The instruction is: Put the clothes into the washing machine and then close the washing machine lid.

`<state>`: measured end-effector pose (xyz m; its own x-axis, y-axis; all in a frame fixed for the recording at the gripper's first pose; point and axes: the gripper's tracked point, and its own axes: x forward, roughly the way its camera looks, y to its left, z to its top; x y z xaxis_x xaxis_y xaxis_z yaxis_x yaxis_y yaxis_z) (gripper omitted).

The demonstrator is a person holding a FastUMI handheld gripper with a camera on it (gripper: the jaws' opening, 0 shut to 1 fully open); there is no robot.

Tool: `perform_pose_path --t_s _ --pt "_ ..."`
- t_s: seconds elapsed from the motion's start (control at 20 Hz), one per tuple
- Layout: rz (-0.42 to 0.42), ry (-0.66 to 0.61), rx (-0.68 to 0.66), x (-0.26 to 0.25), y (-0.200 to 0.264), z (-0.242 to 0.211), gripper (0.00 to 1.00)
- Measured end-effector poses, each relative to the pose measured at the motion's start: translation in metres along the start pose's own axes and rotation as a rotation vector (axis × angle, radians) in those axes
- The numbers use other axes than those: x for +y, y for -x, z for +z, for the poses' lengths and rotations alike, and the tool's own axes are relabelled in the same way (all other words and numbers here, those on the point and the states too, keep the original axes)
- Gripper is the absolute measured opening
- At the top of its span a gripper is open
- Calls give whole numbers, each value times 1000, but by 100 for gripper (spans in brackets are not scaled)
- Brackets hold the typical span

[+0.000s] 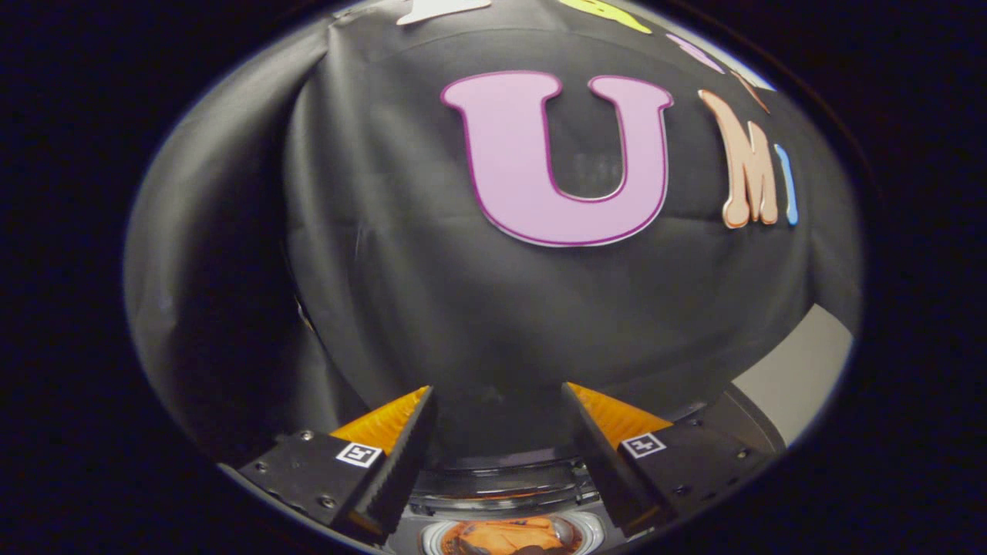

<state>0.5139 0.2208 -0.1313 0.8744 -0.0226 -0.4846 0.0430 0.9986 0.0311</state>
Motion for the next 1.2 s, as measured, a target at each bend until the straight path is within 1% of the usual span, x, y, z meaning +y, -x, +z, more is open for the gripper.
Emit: perform_pose_path --t_s 0.1,0.15,0.25,0.35,0.45,0.55,0.7,1.2 --pt "-1 21 52 -2 -8 -9 97" --pt "0 54 59 -1 -11 -12 98" --pt "3 75 43 1 -14 -16 99" --pt "-1 54 23 4 -10 -17 98" --pt "1 70 7 0 -7 -14 98" --pt "7 61 -12 2 -4 -15 98" --pt "20 63 -19 2 -2 -14 98" --pt "25 60 -71 0 -4 -10 98"
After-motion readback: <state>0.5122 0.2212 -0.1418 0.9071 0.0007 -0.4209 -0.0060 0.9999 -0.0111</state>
